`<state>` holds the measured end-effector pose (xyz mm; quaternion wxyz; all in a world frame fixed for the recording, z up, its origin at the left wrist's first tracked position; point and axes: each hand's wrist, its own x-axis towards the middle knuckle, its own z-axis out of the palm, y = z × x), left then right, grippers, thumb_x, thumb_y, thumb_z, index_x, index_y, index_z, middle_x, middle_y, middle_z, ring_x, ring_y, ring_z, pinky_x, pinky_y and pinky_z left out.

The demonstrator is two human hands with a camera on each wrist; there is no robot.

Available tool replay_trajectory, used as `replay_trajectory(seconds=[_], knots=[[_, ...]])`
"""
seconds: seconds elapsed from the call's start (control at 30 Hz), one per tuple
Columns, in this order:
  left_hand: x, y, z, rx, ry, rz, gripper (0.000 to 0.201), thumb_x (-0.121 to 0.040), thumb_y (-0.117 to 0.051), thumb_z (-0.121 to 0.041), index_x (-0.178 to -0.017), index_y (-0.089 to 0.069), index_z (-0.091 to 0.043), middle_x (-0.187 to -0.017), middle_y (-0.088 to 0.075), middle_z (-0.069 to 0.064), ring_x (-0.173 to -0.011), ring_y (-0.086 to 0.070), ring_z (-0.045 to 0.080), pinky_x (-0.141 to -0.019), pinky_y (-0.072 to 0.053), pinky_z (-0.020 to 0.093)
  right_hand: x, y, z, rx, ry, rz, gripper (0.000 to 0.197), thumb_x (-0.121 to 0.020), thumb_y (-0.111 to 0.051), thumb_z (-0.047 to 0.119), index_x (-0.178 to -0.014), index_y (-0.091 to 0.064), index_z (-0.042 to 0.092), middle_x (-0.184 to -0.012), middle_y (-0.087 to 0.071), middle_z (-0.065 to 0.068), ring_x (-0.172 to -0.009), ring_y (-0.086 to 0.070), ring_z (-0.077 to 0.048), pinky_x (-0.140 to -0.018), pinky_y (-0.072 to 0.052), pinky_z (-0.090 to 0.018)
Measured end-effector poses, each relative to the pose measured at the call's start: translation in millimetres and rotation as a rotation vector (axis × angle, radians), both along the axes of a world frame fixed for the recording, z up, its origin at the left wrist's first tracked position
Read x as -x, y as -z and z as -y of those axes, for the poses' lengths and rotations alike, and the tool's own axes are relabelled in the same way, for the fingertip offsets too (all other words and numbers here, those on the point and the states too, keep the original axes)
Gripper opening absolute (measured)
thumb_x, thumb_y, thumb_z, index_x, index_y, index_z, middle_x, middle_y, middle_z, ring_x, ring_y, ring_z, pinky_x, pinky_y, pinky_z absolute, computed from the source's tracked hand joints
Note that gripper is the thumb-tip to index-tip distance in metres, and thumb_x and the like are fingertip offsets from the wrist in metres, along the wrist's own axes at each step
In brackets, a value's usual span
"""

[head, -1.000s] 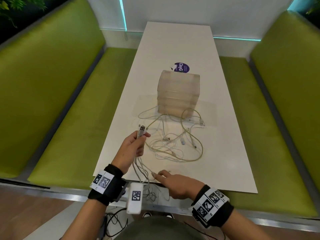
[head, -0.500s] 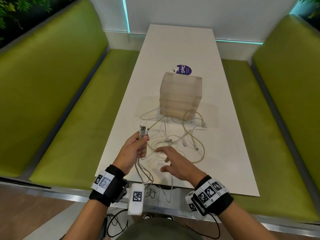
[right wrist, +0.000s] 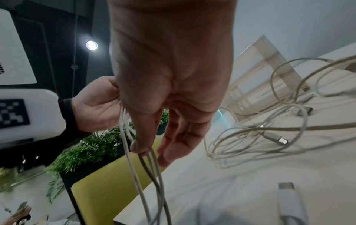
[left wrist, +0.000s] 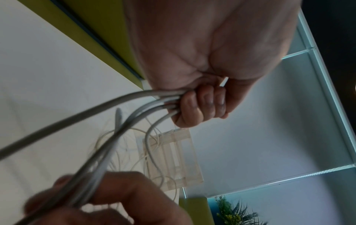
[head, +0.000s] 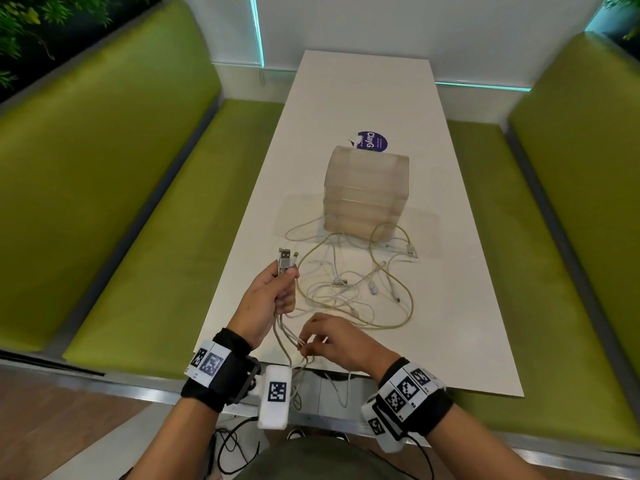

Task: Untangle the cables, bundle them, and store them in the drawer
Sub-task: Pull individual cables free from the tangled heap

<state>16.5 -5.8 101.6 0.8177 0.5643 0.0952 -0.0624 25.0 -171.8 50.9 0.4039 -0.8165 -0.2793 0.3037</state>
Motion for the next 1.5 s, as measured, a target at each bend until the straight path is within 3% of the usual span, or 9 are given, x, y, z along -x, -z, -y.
replay_trajectory(seconds=[0.17,0.33,0.53,0.77,1.0,1.13,1.3,1.4,1.5], knots=[[0.5,-3.8,-4.9,-0.011,-0.039,-0.019,0.017,-0.097,-0.043,-0.011,-0.080,-0.047,-0.009,-0.051,-0.029,-0.010,-0.045,-0.024,0.006,-0.045,-0.020,0.018,-8.2,2.0,24.0,-0.081,0.211,-0.112,0.015,-0.087,-0.059,0.002,-0.093,-0.070,0.011,-0.073,-0.065,0.007,-0.067,-0.063,-0.010,-0.068,-0.055,-0.027],[-2.3,-5.1,-6.0,-0.026,-0.039,-0.017,0.019,-0.098,-0.041,-0.010,-0.080,-0.046,-0.010,-0.052,-0.028,-0.010,-0.046,-0.022,0.007,-0.045,-0.020,0.019,-6.7,1.6,42.8,0.378,-0.299,-0.119,0.020,-0.079,-0.072,0.021,-0.098,-0.074,0.018,-0.090,-0.064,0.006,-0.077,-0.056,-0.003,-0.069,-0.042,-0.019],[-3.9,-3.4,-2.0,-0.034,-0.012,-0.006,0.019,-0.099,-0.041,-0.012,-0.080,-0.048,-0.011,-0.054,-0.028,-0.009,-0.048,-0.021,0.008,-0.046,-0.019,0.019,-15.5,12.5,53.1,0.427,0.118,-0.022,0.016,-0.084,-0.064,0.010,-0.098,-0.064,0.018,-0.101,-0.063,0.000,-0.093,-0.059,-0.017,-0.078,-0.047,-0.025],[-4.7,-4.9,-0.1,-0.033,-0.007,-0.017,0.020,-0.099,-0.040,-0.011,-0.080,-0.048,-0.010,-0.052,-0.028,-0.010,-0.046,-0.022,0.006,-0.044,-0.020,0.018,-8.9,8.8,52.1,0.401,-0.074,-0.201,0.018,-0.084,-0.063,0.011,-0.100,-0.070,0.011,-0.084,-0.070,0.001,-0.062,-0.060,-0.006,-0.069,-0.051,-0.025],[-4.6,-3.7,0.3,-0.029,-0.004,-0.017,0.021,-0.099,-0.040,-0.010,-0.080,-0.048,-0.011,-0.053,-0.027,-0.009,-0.046,-0.022,0.007,-0.045,-0.019,0.018,-23.4,1.6,54.5,0.301,0.118,-0.170,0.010,-0.087,-0.059,0.006,-0.090,-0.062,0.014,-0.079,-0.066,-0.002,-0.072,-0.062,-0.016,-0.076,-0.055,-0.031],[-4.4,-4.0,2.8,-0.024,0.003,-0.019,0.021,-0.099,-0.040,-0.010,-0.080,-0.048,-0.010,-0.053,-0.028,-0.009,-0.046,-0.022,0.007,-0.044,-0.020,0.018,-27.4,3.8,50.7,0.161,0.306,-0.108,0.031,-0.087,-0.059,0.005,-0.114,-0.059,0.020,-0.103,-0.064,0.000,-0.080,-0.061,-0.015,-0.075,-0.053,-0.029],[-4.7,-3.6,7.0,-0.021,0.018,-0.019,0.019,-0.098,-0.042,-0.011,-0.081,-0.049,-0.010,-0.053,-0.029,-0.009,-0.046,-0.023,0.007,-0.044,-0.021,0.017,-22.2,1.9,32.8,0.151,0.081,0.023,0.040,-0.092,-0.055,0.009,-0.128,-0.057,0.026,-0.130,-0.058,0.003,-0.114,-0.057,-0.013,-0.096,-0.044,-0.024],[-4.5,-3.2,5.4,-0.021,0.024,-0.014,0.015,-0.094,-0.050,-0.015,-0.080,-0.049,-0.010,-0.053,-0.029,-0.010,-0.046,-0.023,0.007,-0.044,-0.020,0.017,-18.6,-1.0,32.5,0.181,-0.053,-0.063,0.032,-0.093,-0.047,0.004,-0.116,-0.065,0.017,-0.112,-0.068,0.001,-0.092,-0.066,-0.011,-0.086,-0.050,-0.023],[-3.6,-3.1,4.3,-0.023,0.011,-0.026,0.019,-0.098,-0.044,-0.011,-0.080,-0.049,-0.010,-0.052,-0.029,-0.010,-0.046,-0.022,0.007,-0.045,-0.018,0.019,-24.6,-1.6,38.7,0.066,0.225,-0.109,0.023,-0.095,-0.046,0.005,-0.108,-0.063,0.013,-0.109,-0.062,0.002,-0.067,-0.065,-0.011,-0.058,-0.052,-0.017]])
